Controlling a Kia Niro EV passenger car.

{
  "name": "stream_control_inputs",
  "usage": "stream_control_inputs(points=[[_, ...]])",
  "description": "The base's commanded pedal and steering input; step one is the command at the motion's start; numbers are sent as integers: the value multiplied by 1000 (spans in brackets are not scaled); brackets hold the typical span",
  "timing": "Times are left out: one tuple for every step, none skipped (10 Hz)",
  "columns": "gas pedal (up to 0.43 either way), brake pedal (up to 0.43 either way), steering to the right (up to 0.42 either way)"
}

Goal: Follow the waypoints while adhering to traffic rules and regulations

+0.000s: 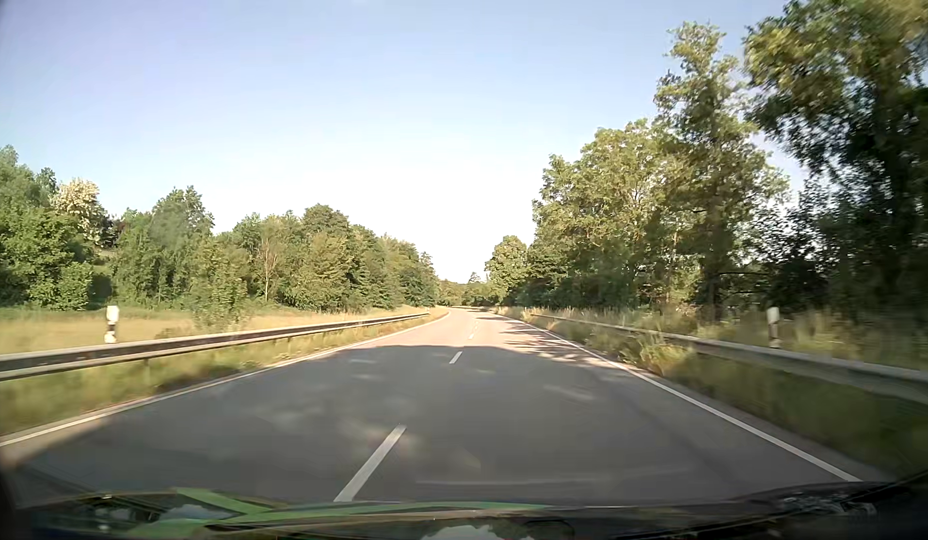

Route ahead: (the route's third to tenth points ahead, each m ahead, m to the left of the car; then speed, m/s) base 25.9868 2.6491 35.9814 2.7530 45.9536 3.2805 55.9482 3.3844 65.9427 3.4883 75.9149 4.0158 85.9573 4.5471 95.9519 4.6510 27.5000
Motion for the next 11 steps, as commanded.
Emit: stream_control_inputs(points=[[287, 0, -4], [287, 0, -5], [280, 0, -5], [280, 0, -5], [280, 0, -5], [280, 0, -5], [280, 0, -4], [280, 0, -4], [268, 0, -4], [268, 0, -4], [260, 0, -4]])
